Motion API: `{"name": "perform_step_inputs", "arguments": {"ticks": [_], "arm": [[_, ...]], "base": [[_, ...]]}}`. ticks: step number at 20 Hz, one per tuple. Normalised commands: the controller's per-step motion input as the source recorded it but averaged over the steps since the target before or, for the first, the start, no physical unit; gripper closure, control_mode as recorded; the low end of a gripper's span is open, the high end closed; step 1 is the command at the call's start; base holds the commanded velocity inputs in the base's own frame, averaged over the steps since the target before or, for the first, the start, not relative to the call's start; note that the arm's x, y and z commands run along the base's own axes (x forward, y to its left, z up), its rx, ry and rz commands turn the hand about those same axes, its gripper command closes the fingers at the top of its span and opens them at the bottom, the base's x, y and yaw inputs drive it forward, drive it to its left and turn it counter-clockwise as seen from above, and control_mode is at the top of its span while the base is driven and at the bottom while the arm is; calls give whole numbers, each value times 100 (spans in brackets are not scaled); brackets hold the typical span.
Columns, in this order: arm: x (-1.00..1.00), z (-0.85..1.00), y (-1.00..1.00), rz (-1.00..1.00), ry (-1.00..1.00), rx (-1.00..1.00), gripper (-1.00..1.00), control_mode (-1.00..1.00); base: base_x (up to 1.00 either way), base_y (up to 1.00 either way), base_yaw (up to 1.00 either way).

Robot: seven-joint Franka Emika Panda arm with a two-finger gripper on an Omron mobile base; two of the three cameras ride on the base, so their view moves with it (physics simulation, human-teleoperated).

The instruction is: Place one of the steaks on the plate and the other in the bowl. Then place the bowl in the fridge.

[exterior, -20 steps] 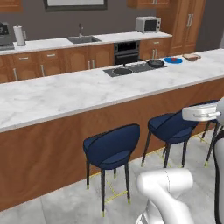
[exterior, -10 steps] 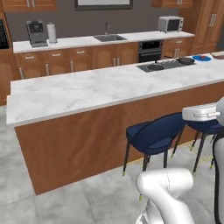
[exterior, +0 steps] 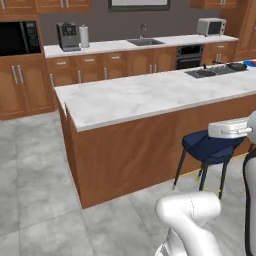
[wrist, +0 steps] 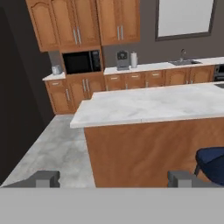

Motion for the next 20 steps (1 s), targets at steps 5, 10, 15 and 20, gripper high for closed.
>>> {"name": "perform_step_inputs", "arguments": {"ticks": [5, 10, 15, 20], "arm": [[0, 0, 0, 0, 0, 0, -100, 100], [0, 0, 0, 0, 0, 0, -100, 100], [0, 0, 0, 0, 0, 0, -100, 100], [0, 0, 0, 0, 0, 0, -100, 100]], "base": [[13, 100, 0], [25, 100, 3], [43, 100, 6], [77, 98, 5]]}}
